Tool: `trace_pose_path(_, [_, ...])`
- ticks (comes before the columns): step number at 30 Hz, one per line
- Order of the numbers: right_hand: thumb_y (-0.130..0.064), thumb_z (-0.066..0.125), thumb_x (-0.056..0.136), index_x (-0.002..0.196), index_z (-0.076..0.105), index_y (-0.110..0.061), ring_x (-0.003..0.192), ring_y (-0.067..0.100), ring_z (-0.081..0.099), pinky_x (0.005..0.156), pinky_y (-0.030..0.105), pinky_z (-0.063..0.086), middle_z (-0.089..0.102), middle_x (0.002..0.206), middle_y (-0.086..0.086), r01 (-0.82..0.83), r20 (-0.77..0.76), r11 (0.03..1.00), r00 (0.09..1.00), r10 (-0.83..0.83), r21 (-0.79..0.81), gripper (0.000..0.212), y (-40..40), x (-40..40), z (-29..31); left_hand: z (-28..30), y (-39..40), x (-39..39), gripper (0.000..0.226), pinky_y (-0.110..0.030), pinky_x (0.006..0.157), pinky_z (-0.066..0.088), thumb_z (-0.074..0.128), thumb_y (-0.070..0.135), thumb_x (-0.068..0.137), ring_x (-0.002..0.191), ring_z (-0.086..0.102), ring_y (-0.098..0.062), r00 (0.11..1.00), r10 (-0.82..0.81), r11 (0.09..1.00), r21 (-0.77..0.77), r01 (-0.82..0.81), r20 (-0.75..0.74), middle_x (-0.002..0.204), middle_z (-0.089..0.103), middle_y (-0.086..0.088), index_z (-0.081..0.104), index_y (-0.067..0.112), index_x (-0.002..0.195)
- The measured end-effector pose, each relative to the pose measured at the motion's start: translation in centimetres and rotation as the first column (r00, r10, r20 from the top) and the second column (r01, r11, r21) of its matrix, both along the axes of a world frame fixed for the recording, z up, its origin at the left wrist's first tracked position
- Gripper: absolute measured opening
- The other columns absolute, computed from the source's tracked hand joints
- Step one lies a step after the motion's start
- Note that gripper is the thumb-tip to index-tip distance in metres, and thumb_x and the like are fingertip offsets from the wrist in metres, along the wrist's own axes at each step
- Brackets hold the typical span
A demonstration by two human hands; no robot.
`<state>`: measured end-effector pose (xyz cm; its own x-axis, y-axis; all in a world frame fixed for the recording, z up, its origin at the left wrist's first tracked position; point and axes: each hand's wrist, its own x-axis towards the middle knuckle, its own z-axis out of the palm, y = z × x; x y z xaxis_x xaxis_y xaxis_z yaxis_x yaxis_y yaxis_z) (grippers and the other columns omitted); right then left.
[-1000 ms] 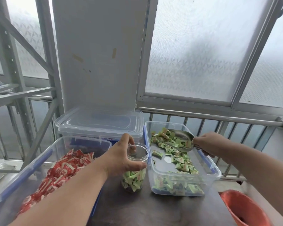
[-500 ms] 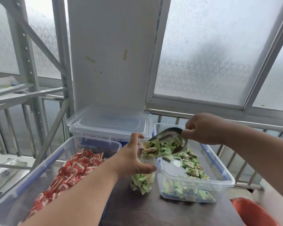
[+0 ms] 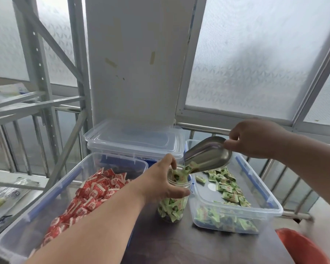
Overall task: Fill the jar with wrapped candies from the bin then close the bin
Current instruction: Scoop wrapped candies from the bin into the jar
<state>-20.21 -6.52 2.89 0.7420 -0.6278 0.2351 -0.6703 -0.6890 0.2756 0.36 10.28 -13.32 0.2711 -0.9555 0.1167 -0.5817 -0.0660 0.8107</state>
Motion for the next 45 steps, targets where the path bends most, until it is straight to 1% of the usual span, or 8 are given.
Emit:
trace_pose_path(10, [-0.058,0.041,0.099,0.085,0.072,-0.018,0.088,0.023,0.060,0.062,0.027,0.046,0.063,0.084,-0.001,0.181,-0.034,0.983,0.983,-0.180,0.029,0.052,1.7,-0.2,0.2,-0.6,-0.4,0.1,0.075,-0.029,0.090,0.065,0.099,0.044,0.076,0.117,0.069,-0.013,0.998,-0.017,0.999,-0.045,0.015,-0.052,0.129,0.065,-0.002,0.041,0.038,0.123])
trace_pose_path(17, [-0.014,0.052,0.098,0.096,0.070,0.004,0.048,0.023,0.058,0.045,0.026,0.048,0.071,0.077,0.021,0.405,-0.164,0.714,0.909,-0.384,0.572,0.026,-0.9,-1.9,-8.2,-0.6,-0.5,0.3,0.083,-0.034,0.098,0.065,0.100,0.045,0.075,0.125,0.064,-0.008,0.998,-0.022,0.999,-0.037,0.020,-0.055,0.138,0.058,-0.002,0.039,0.035,0.131])
trace_pose_path(22, [-0.011,0.052,0.095,0.108,0.070,-0.006,0.102,0.029,0.069,0.082,0.032,0.056,0.071,0.110,0.012,0.349,-0.123,0.891,0.937,-0.327,0.291,0.023,-0.8,-1.5,-12.2,-0.5,-0.6,0.3,0.082,-0.034,0.099,0.065,0.099,0.044,0.077,0.126,0.065,-0.010,0.999,-0.016,0.999,-0.029,0.014,-0.049,0.139,0.056,0.001,0.039,0.035,0.133])
trace_pose_path(27, [0.001,0.047,0.093,0.107,0.070,-0.015,0.074,0.026,0.056,0.064,0.034,0.050,0.053,0.089,0.008,0.341,0.085,0.910,0.925,-0.369,0.236,0.031,-3.5,-1.8,-14.6,-0.6,-0.7,0.3,0.082,-0.029,0.095,0.064,0.098,0.044,0.078,0.124,0.062,-0.002,1.000,-0.006,0.999,-0.034,0.006,-0.022,0.134,0.056,0.003,0.039,0.034,0.133])
trace_pose_path(31, [-0.011,0.056,0.096,0.116,0.071,-0.007,0.099,0.027,0.068,0.083,0.034,0.055,0.071,0.107,0.008,0.375,-0.051,0.850,0.922,-0.385,0.369,0.025,-4.9,-1.2,-15.6,-0.6,-0.8,0.4,0.082,-0.035,0.099,0.065,0.099,0.046,0.077,0.126,0.060,-0.001,1.000,-0.005,0.999,-0.036,0.004,-0.021,0.131,0.057,0.004,0.039,0.036,0.132])
trace_pose_path(37, [-0.022,0.054,0.100,0.093,0.078,-0.006,0.071,0.026,0.061,0.063,0.033,0.047,0.076,0.093,0.020,0.208,0.102,0.793,0.941,-0.321,0.573,0.030,-5.0,-1.9,-13.6,-0.7,-0.9,0.5,0.082,-0.034,0.097,0.065,0.099,0.048,0.075,0.124,0.064,-0.004,1.000,-0.014,1.000,-0.025,0.013,-0.025,0.132,0.057,0.004,0.040,0.036,0.132])
trace_pose_path(42, [-0.013,0.064,0.091,0.098,0.072,-0.007,0.075,0.025,0.062,0.069,0.031,0.054,0.072,0.090,0.009,0.347,-0.072,0.801,0.930,-0.359,0.488,0.012,-4.0,-2.6,-8.8,-0.7,-0.9,0.4,0.081,-0.023,0.089,0.062,0.099,0.047,0.077,0.119,0.064,-0.001,1.000,-0.004,1.000,-0.026,0.004,-0.010,0.131,0.059,0.004,0.041,0.035,0.133])
trace_pose_path(45, [-0.009,0.055,0.094,0.092,0.071,0.000,0.045,0.020,0.047,0.045,0.024,0.040,0.070,0.073,0.010,0.398,-0.132,0.648,0.898,-0.419,0.649,0.019,-3.8,-3.2,-7.1,-0.7,-0.8,0.4,0.081,-0.024,0.089,0.062,0.099,0.046,0.077,0.119,0.063,-0.001,1.000,-0.003,1.000,-0.022,0.003,-0.016,0.132,0.060,0.004,0.041,0.035,0.133])
